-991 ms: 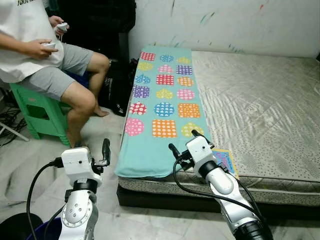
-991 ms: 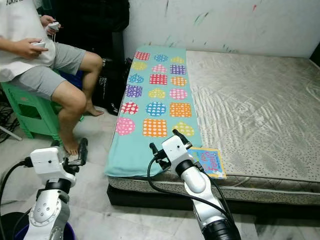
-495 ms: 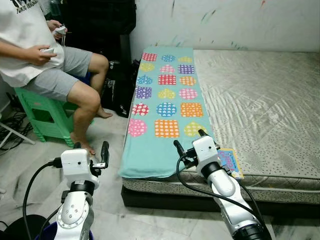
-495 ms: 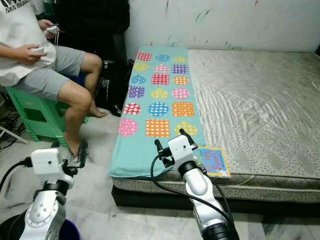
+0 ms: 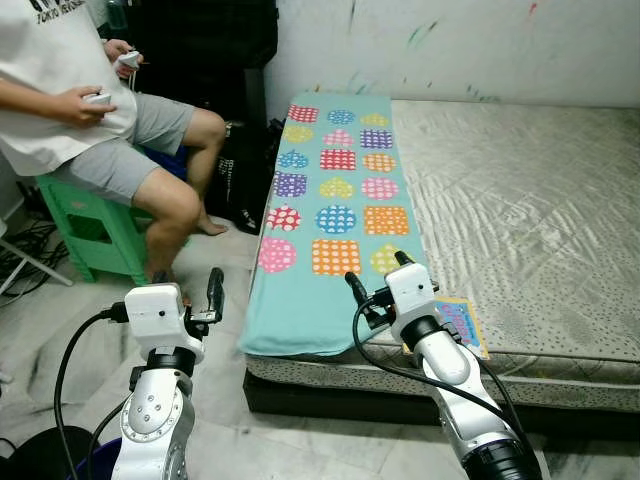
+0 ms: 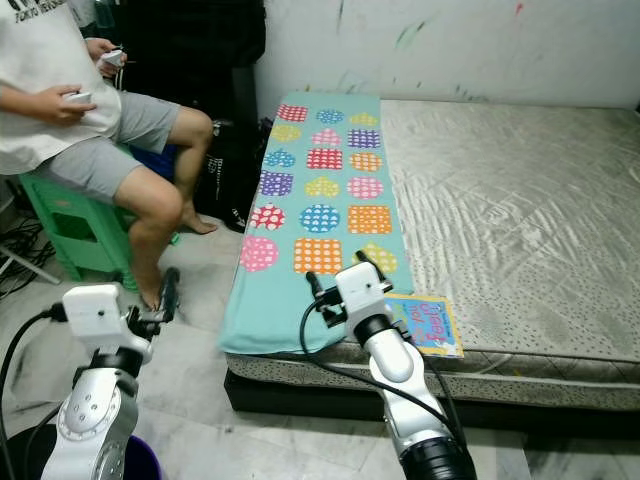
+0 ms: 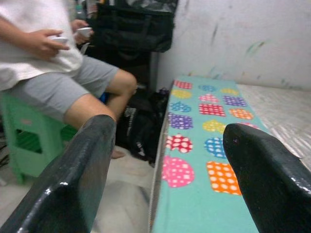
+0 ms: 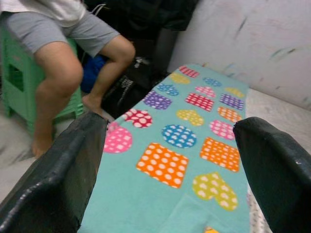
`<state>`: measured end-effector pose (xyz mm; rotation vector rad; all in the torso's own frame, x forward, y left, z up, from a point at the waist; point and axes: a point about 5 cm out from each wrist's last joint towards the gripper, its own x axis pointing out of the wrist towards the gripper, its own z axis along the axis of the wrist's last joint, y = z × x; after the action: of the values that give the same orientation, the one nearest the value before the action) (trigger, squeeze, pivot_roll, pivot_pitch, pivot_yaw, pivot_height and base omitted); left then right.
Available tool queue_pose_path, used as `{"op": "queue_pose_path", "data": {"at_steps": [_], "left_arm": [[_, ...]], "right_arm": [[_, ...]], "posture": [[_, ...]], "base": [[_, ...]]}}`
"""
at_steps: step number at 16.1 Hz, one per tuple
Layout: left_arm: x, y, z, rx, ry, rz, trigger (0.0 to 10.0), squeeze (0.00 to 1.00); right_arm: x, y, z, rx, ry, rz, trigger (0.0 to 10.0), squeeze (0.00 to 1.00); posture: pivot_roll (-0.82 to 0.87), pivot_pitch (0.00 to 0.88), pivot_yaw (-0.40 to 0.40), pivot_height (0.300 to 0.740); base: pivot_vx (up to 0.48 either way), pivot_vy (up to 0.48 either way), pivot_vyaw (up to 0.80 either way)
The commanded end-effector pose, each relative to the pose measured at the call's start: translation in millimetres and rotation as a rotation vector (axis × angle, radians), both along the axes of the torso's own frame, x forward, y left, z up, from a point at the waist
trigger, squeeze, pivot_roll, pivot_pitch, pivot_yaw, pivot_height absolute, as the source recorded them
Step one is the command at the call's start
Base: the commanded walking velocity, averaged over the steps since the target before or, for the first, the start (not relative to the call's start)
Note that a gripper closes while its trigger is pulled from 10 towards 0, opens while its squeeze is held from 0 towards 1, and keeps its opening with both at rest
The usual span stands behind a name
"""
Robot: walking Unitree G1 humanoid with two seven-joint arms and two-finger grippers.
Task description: Clean up the room
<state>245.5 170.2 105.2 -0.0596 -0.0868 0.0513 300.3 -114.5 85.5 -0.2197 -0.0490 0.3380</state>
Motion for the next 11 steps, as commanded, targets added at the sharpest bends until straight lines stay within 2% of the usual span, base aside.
{"op": "queue_pose_path", "data": {"at_steps": [1, 9, 11], "left_arm": [[0.5, 1.5, -1.5, 0.005, 0.009, -0.016, 10.0, 0.0], [-0.1, -0.5, -3.7, 0.007, 0.019, -0.046, 10.0, 0.0], [-0.7, -1.4, -3.7, 0.007, 0.019, -0.052, 10.0, 0.0]], "right_arm": [[0.5, -3.5, 1.1, 0.02, -0.008, -0.031, 10.0, 0.0], [-1.4, -8.4, -1.2, 0.018, -0.005, -0.053, 10.0, 0.0], [0.8, -10.4, 0.0, 0.012, -0.008, -0.059, 10.0, 0.0]], "posture": [[-0.08, 0.0, 0.024, 0.74], [-0.09, 0.0, 0.037, 0.74], [-0.09, 0.0, 0.036, 0.74]], "base": [[0.0, 0.0, 0.0], [0.0, 0.0, 0.0], [0.246, 0.0, 0.0]]}}
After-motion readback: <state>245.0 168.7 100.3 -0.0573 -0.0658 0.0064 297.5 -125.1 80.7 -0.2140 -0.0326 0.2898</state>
